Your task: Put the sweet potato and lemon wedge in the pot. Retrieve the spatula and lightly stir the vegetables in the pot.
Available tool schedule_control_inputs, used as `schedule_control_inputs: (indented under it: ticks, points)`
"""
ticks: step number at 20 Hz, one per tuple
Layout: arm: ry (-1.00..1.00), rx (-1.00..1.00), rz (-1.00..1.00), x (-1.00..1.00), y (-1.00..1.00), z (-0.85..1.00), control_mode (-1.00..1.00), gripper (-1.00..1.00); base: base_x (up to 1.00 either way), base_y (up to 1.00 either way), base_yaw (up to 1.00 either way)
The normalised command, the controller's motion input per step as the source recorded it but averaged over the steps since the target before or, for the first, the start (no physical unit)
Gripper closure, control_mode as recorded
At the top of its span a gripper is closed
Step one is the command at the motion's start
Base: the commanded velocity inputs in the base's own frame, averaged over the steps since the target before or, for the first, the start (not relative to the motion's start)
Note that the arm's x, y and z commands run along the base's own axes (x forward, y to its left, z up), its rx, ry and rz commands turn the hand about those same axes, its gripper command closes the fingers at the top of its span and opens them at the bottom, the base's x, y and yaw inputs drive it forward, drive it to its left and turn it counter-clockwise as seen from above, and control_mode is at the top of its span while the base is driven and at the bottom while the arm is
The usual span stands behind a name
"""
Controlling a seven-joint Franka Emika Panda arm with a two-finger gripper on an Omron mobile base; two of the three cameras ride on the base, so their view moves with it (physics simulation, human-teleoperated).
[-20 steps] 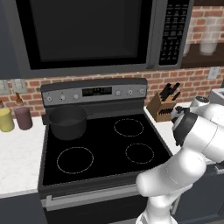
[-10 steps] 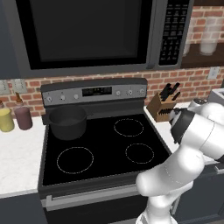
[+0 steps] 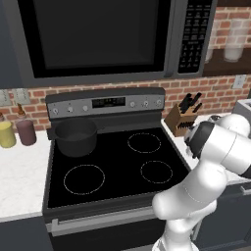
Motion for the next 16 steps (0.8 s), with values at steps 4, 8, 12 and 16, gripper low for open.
schedule_control_inputs:
  ticks: [4,8,12,16]
  points:
    - [0.00,0.00,0.00,0.10,0.00,-0.25,-1.00,-1.00,0.00,0.00,0.00]
    - [0.00,0.00,0.00,0.09,0.00,-0.20,-1.00,-1.00,0.00,0.00,0.00]
    - [0.00,0.00,0.00,0.18,0.00,-0.13,-1.00,-1.00,0.00,0.00,0.00]
    - [0.00,0.00,0.00,0.24,-0.01,-0.08,-1.00,-1.00,0.00,0.00,0.00]
